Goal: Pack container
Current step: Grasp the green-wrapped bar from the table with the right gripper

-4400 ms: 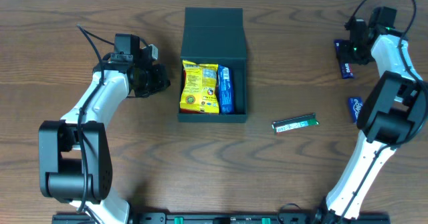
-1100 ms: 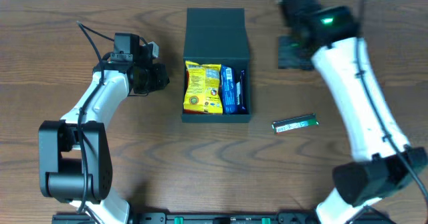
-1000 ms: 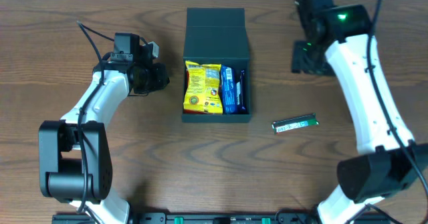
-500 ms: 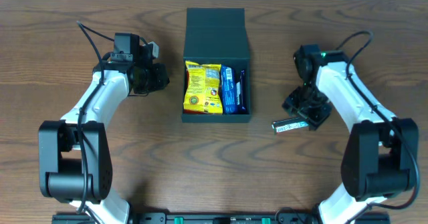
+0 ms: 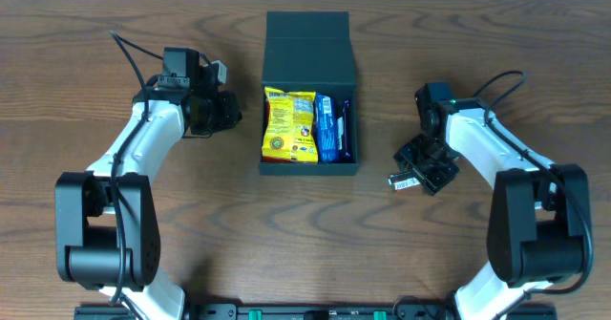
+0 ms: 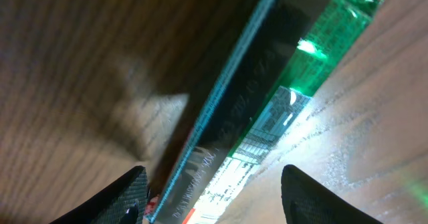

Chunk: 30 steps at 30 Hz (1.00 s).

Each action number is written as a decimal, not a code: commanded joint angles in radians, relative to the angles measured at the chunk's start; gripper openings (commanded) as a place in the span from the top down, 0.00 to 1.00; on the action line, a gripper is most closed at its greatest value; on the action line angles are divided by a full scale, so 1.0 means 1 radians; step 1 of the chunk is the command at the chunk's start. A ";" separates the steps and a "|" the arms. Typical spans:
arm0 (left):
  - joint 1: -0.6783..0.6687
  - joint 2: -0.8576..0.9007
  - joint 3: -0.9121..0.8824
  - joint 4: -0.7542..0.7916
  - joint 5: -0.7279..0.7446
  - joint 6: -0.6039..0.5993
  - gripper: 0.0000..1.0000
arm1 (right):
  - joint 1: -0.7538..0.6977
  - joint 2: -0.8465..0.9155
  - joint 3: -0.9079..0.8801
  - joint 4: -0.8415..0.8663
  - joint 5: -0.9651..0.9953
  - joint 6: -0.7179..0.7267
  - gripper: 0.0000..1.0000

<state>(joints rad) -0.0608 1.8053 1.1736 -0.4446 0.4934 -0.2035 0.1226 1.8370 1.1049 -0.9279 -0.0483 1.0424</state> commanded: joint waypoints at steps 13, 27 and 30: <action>0.002 0.012 0.020 0.002 -0.003 0.024 0.94 | 0.000 -0.011 -0.040 0.092 0.067 0.020 0.35; 0.002 0.012 0.020 0.004 -0.003 0.024 0.94 | 0.000 -0.011 -0.062 0.109 0.096 0.019 0.57; 0.002 0.012 0.020 0.004 -0.003 0.024 0.94 | 0.000 -0.011 -0.062 0.109 0.100 0.015 0.64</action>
<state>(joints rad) -0.0608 1.8053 1.1736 -0.4416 0.4938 -0.2016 0.1226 1.8317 1.0595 -0.8165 0.0132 1.0550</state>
